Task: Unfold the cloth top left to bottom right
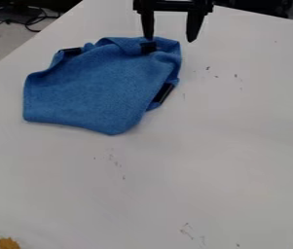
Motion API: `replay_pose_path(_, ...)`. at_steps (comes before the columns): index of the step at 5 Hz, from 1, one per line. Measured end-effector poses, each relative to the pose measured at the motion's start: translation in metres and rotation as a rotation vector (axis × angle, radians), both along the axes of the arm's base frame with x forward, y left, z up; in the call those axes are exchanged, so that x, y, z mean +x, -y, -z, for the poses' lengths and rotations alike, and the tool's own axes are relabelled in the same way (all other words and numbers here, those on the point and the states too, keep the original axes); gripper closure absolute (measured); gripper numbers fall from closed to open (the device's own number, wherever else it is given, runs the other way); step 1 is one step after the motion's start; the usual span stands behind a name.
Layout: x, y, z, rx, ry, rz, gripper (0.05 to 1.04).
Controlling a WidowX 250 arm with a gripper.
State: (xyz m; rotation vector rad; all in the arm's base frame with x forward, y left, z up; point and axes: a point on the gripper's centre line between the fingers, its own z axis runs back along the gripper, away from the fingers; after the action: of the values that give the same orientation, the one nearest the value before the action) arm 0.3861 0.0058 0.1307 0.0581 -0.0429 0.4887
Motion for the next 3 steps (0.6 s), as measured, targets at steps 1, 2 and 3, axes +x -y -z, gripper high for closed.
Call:
replay_pose_path(1, -0.001, 0.001, 0.018, -0.004, -0.049, -0.001, 0.082)
replay_pose_path(2, 0.008, 0.012, 0.035, -0.029, -0.071, 0.034, 0.082)
replay_pose_path(3, 0.012, 0.021, 0.055, -0.059, -0.087, 0.056, 0.082)
